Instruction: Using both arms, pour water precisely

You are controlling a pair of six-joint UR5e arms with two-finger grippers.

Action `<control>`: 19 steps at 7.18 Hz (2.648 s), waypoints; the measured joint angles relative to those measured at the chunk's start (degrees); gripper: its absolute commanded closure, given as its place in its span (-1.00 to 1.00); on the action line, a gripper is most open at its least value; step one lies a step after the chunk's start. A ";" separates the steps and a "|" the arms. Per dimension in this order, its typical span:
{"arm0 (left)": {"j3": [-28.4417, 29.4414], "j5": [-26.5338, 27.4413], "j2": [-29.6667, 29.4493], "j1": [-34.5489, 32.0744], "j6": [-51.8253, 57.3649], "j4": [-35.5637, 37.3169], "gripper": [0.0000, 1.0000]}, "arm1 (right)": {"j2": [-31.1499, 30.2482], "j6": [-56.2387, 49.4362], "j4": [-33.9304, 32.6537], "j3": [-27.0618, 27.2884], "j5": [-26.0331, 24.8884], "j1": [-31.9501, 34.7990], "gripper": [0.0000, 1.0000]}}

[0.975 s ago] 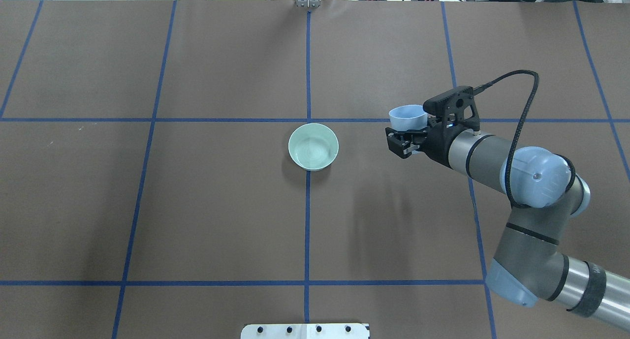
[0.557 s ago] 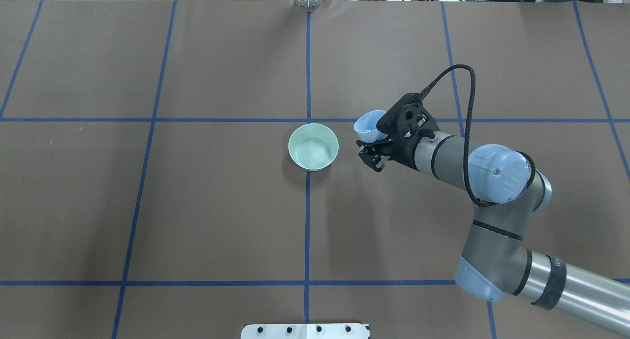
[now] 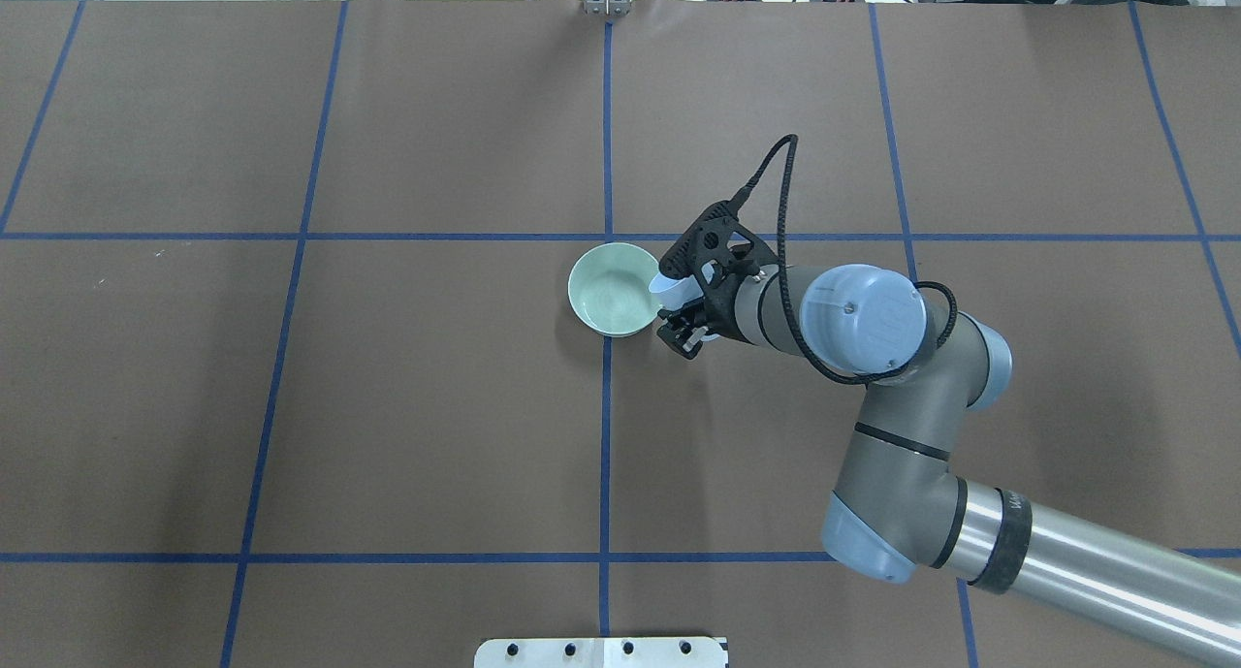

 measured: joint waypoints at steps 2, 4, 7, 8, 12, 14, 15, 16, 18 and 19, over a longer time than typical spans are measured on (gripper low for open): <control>0.59 -0.01 0.01 0.00 0.12 -0.31 -1.00 | 3.51 0.71 -10.35 0.20 3.12 0.24 1.00; 0.72 -0.01 0.01 0.00 0.15 -0.36 -1.00 | 7.83 4.24 -21.85 0.27 9.29 1.37 1.00; 0.77 -0.01 0.01 0.00 0.16 -0.37 -1.00 | 11.61 5.70 -32.49 0.18 15.13 2.94 1.00; 0.77 -0.02 0.01 0.00 0.16 -0.37 -1.00 | 13.20 5.77 -35.95 0.05 16.55 3.66 1.00; 1.52 -0.01 -0.06 0.00 0.16 -0.44 -1.00 | 16.44 5.86 -43.46 -0.57 20.22 5.30 1.00; 1.62 -0.02 -0.07 0.00 0.19 -0.46 -1.00 | 18.82 5.89 -46.43 -2.02 21.29 5.63 1.00; 1.64 -0.02 -0.07 0.00 0.19 -0.46 -1.00 | 19.88 5.88 -46.92 -3.18 21.47 5.73 1.00; 1.63 -0.01 -0.08 0.00 0.22 -0.46 -1.00 | 20.54 5.86 -47.03 -4.18 21.54 5.85 1.00; 1.61 -0.01 -0.07 0.00 0.19 -0.53 -1.00 | 20.53 6.87 -44.03 -4.85 21.31 6.13 1.00; 1.59 -0.02 -0.08 0.00 0.17 -0.59 -1.00 | 19.52 8.96 -39.70 -4.75 21.08 6.79 1.00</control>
